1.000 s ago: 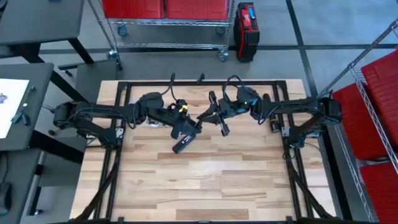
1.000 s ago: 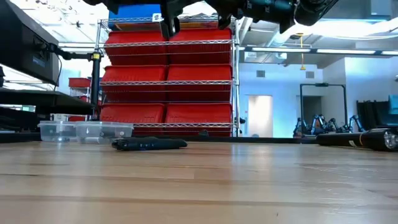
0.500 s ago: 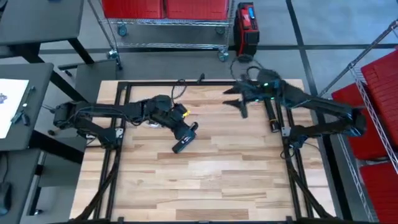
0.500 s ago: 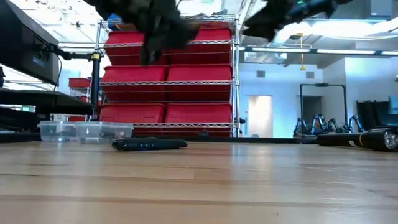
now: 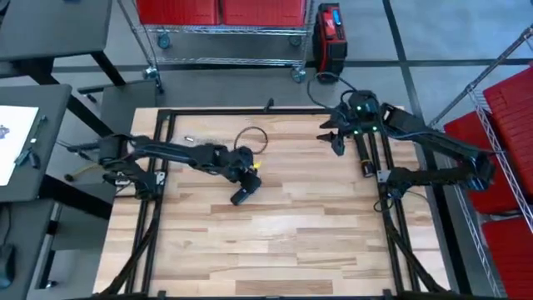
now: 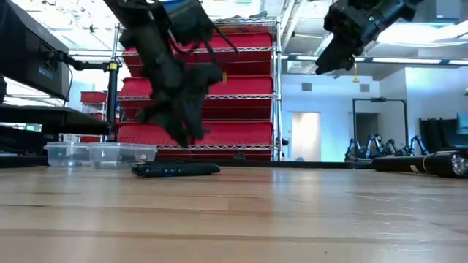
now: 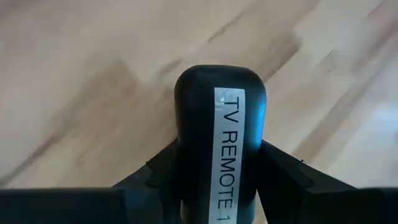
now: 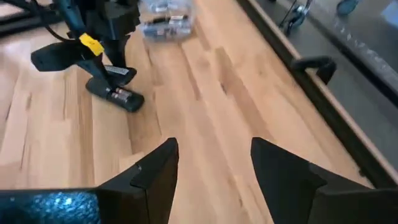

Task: Insert battery
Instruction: Close the remote's battery compartment

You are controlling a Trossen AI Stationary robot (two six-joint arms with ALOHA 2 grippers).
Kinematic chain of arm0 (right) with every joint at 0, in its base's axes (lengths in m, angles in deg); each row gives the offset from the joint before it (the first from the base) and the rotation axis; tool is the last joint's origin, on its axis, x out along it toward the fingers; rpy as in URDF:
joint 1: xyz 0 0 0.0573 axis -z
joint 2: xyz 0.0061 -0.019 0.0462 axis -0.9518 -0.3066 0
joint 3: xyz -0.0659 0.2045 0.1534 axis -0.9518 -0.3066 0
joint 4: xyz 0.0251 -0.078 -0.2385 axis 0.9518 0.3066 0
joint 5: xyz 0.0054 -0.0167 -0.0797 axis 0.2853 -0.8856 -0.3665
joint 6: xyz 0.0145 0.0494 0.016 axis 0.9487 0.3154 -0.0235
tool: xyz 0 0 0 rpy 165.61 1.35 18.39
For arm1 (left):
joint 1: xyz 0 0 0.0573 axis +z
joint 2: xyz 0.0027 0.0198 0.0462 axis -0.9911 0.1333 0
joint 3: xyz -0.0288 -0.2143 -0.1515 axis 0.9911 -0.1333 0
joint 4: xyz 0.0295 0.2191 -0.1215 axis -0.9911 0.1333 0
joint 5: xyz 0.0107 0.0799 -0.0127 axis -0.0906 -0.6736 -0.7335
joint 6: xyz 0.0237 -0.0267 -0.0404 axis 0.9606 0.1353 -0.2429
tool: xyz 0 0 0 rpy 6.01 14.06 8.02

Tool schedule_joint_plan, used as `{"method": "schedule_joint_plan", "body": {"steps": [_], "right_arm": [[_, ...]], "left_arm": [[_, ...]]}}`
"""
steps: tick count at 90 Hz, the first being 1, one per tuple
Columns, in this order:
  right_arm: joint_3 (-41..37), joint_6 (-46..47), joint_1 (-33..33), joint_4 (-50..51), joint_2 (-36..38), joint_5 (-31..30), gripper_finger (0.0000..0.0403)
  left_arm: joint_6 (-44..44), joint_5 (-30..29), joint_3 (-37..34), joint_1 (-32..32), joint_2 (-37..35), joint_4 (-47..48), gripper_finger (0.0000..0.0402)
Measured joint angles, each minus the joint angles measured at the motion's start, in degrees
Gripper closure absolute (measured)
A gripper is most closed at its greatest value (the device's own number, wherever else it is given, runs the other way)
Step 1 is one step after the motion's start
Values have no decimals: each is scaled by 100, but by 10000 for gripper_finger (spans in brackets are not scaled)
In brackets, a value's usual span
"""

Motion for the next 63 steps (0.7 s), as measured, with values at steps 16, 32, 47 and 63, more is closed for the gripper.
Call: {"method": "schedule_joint_plan", "body": {"steps": [16, 32, 47, 63], "right_arm": [[0, -46, 15, 36, -2, 0, 213], [0, -50, 115, 61, -4, 2, 213], [0, -46, 153, 85, -6, 4, 213], [0, -46, 153, 136, -6, 4, 214]], "left_arm": [[247, 0, 288, -185, 460, 21, 262], [238, -56, 350, -177, 739, -5, 262], [354, -306, 353, -184, 755, -23, 262], [629, -363, 420, -147, 750, 0, 262]]}}
